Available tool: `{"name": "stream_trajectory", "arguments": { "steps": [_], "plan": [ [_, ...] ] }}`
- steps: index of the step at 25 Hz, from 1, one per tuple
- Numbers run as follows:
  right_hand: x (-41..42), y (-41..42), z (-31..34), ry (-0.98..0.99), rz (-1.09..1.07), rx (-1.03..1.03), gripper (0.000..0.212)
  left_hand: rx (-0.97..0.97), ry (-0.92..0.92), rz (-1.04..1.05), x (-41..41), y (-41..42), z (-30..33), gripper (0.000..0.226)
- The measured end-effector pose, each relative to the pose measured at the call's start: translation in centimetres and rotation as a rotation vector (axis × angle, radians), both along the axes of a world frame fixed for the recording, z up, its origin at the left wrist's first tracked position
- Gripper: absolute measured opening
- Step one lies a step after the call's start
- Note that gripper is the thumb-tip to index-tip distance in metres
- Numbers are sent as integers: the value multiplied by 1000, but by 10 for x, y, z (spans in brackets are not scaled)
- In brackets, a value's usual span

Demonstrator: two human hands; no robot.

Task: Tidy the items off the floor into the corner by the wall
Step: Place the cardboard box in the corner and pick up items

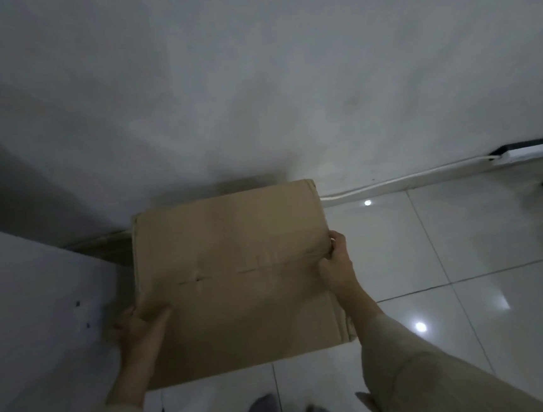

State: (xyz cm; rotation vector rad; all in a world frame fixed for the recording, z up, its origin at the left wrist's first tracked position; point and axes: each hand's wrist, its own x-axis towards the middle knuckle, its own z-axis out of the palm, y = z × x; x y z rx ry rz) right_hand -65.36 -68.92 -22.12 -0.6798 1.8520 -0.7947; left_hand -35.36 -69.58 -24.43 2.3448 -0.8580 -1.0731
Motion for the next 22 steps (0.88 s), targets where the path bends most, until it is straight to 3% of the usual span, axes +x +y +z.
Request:
{"name": "stream_trajectory", "arguments": {
  "steps": [5,9,13,17,22],
  "plan": [
    [7,-2,-60,98,181,46,60,43,119,-92,0,3,-38,43],
    [0,15,-38,30,396,200,42,151,187,-194,-18,14,-12,42],
    [-10,19,36,-28,302,139,44,90,273,-277,-54,13,60,31],
    [-33,31,151,-37,240,-31,37,-68,317,-449,-88,8,177,32],
    [-72,79,300,-73,-46,-261,31,-325,360,-632,-121,18,320,27]
  ]
}}
